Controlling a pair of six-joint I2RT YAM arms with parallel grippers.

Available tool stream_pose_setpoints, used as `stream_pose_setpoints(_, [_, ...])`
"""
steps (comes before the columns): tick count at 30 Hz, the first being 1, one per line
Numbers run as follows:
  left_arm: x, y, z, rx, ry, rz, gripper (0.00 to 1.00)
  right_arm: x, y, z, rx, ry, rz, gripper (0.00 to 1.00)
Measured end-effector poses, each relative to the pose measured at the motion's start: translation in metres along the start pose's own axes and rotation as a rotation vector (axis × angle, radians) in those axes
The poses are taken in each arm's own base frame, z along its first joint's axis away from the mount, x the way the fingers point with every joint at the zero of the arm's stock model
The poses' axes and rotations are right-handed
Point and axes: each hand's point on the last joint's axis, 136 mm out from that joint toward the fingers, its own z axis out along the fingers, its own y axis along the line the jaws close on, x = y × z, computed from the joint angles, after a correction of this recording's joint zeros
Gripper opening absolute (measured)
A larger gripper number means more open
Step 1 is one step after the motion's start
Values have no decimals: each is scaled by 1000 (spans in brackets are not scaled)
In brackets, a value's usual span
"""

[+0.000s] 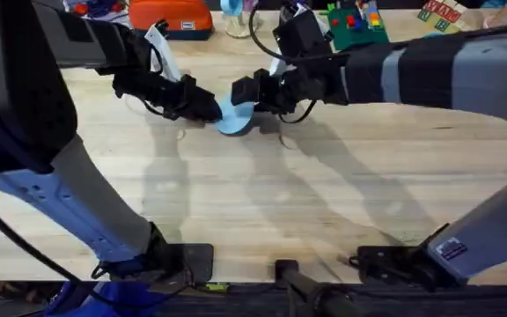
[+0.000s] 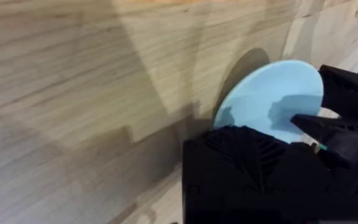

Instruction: Pick up the plates from the table one by one and place each into a slot on the dish rack.

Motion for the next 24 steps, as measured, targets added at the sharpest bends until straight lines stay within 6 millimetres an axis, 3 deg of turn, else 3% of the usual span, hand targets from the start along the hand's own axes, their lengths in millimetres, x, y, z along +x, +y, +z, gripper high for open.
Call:
stream_pose_setpoints(3, [0, 0, 0, 0, 0, 0, 41, 0, 0, 0, 0, 0, -1, 332])
stream_pose_setpoints(7, [0, 0, 0, 0, 0, 0, 41, 0, -1, 0, 3, 1, 4, 54])
stream_pose_setpoints(24, [-1, 0, 0, 0, -1, 2, 40, -3, 3, -1, -13, -5, -2, 27])
